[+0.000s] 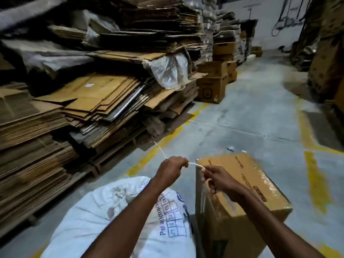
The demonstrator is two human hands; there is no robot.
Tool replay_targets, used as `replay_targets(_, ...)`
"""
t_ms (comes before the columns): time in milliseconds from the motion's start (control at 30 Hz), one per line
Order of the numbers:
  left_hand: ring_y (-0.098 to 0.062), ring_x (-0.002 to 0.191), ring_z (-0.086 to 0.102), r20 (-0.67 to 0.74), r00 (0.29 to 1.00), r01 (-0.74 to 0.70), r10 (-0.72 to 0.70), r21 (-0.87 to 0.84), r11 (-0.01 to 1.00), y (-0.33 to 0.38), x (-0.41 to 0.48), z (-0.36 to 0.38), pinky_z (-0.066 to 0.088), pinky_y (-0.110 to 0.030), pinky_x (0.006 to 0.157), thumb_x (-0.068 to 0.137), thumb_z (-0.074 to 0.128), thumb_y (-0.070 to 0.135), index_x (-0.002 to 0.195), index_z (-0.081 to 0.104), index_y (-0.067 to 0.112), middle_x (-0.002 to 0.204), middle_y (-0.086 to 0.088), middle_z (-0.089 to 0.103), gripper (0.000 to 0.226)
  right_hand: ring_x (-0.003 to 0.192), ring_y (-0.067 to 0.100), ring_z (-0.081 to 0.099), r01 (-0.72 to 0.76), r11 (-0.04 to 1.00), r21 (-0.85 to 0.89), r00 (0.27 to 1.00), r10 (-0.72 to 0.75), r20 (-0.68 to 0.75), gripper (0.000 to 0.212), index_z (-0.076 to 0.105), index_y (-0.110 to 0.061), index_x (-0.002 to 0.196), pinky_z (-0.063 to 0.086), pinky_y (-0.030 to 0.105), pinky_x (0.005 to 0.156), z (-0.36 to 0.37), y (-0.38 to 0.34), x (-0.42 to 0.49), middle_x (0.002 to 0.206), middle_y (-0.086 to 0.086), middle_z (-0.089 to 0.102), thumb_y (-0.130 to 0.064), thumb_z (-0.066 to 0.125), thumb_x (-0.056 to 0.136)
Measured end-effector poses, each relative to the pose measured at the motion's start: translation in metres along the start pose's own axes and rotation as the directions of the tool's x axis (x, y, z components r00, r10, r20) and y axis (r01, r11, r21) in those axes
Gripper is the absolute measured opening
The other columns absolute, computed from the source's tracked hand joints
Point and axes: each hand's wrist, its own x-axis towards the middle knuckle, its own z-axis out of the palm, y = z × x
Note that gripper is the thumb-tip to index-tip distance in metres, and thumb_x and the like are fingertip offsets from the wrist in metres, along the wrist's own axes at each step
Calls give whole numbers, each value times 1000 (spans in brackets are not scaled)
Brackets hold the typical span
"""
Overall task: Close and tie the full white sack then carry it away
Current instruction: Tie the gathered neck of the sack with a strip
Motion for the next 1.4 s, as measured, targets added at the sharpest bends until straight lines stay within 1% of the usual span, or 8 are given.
replay_targets(167,-28,109,62,-192,981,12,26,195,981,-72,-62,-33,50,-44,89,94,51,21,112,69,29,111,5,73,26,40,15,32,-98,987,125,994,102,-26,24,77,-6,106,26,18,41,86,-15,30,56,3,42,-17,57,103)
replay_targets(300,-29,147,32,-329,901,382,-284,288,878,-114,-134,-59,29,-46,114,86,56,14,149,41,24,158,-4,39,65,33,13,31,-174,947,269,981,190,-37,21,75,-8,99,25,15,38,156,-17,48,52,2,41,-14,55,100)
replay_targets(533,-30,117,59,-131,365,811,-922,-440,384,-131,-245,-37,50,-47,97,66,74,71,126,52,23,124,-6,59,80,37,10,47,-205,834,512,969,247,-16,15,66,-6,102,44,18,38,238,11,68,79,11,61,-6,51,103)
replay_targets(700,-33,132,51,115,336,916,-935,-271,296,-92,-247,-4,43,-49,108,35,67,93,147,35,18,142,-11,55,139,35,8,39,-87,941,326,987,125,-97,12,71,4,102,32,16,38,265,45,65,79,18,59,2,61,97)
replay_targets(867,-37,119,58,5,327,944,-945,-51,326,-86,-227,13,43,-45,100,65,67,80,119,62,12,121,-15,68,87,46,12,55,-46,987,152,990,66,-128,16,77,-13,86,37,23,45,273,64,59,78,11,60,-11,66,97)
replay_targets(1133,-3,59,67,175,376,612,-910,-784,102,-126,-255,-19,49,-19,46,76,87,28,92,74,14,73,9,72,26,42,10,57,-80,890,449,938,220,-267,9,70,-4,98,53,23,45,268,79,74,65,3,66,4,67,94)
replay_targets(1300,-25,105,70,217,520,487,-826,-870,78,-124,-262,-30,55,-45,98,70,89,8,113,71,0,112,-16,73,48,33,9,43,-170,936,310,977,201,-72,33,56,-11,63,40,23,39,305,96,71,46,1,50,7,56,91)
replay_targets(1400,-21,116,62,182,574,539,-798,-818,201,-125,-262,-35,49,-46,105,51,97,45,133,50,7,128,-8,62,101,31,9,42,-249,911,328,967,252,32,21,64,3,83,37,18,34,321,96,63,58,13,58,15,50,94)
